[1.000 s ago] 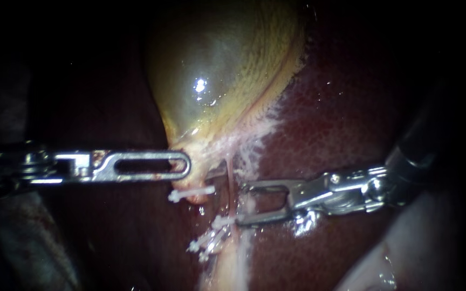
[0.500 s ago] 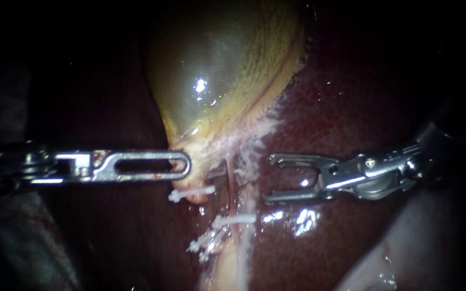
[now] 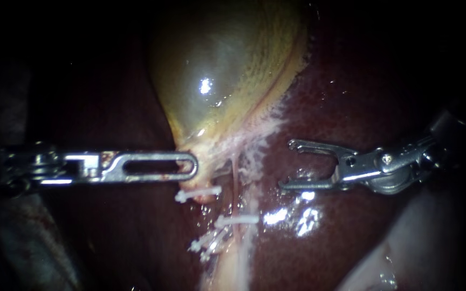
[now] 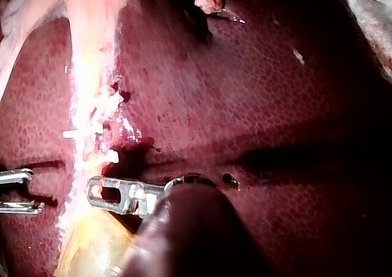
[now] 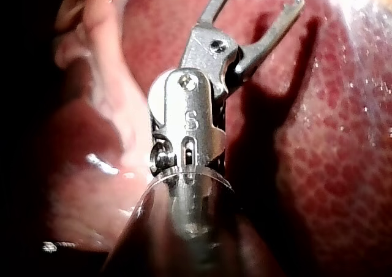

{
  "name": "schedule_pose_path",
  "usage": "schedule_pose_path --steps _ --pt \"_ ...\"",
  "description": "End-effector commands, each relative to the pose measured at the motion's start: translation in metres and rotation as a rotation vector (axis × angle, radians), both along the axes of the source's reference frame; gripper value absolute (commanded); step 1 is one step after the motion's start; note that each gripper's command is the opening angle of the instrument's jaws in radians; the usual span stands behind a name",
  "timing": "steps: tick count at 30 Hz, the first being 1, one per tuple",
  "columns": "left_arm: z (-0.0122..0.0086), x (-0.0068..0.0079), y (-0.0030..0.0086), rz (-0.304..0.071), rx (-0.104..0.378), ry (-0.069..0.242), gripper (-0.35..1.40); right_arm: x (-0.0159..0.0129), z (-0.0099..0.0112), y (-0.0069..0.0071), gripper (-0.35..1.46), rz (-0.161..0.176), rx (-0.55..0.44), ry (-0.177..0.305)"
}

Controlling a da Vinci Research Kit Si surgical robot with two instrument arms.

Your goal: Going back first clip right tube

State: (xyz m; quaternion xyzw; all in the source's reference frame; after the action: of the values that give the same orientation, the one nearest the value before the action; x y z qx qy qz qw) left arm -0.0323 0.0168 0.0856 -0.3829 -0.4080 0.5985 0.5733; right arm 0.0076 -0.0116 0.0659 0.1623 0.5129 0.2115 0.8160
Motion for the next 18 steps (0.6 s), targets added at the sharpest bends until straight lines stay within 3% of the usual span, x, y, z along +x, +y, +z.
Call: schedule_pose_path --steps 1,8,18 --pt "0.0005 -0.0003 0.0 -0.003 -0.002 0.004 -0.35 0.0 0.0 0.0 0.58 -0.001 -0.001 0.0" --pt "0.0037 -0.0021 -0.0003 -0.01 -0.017 0.011 -0.35 0.0001 0.0 0.0 0.58 0.0 -0.001 0.0" --pt "0.0063 -0.0028 0.0001 -0.014 -0.026 0.014 -0.35 0.0003 0.0002 -0.0001 0.58 0.001 -0.002 -0.001"
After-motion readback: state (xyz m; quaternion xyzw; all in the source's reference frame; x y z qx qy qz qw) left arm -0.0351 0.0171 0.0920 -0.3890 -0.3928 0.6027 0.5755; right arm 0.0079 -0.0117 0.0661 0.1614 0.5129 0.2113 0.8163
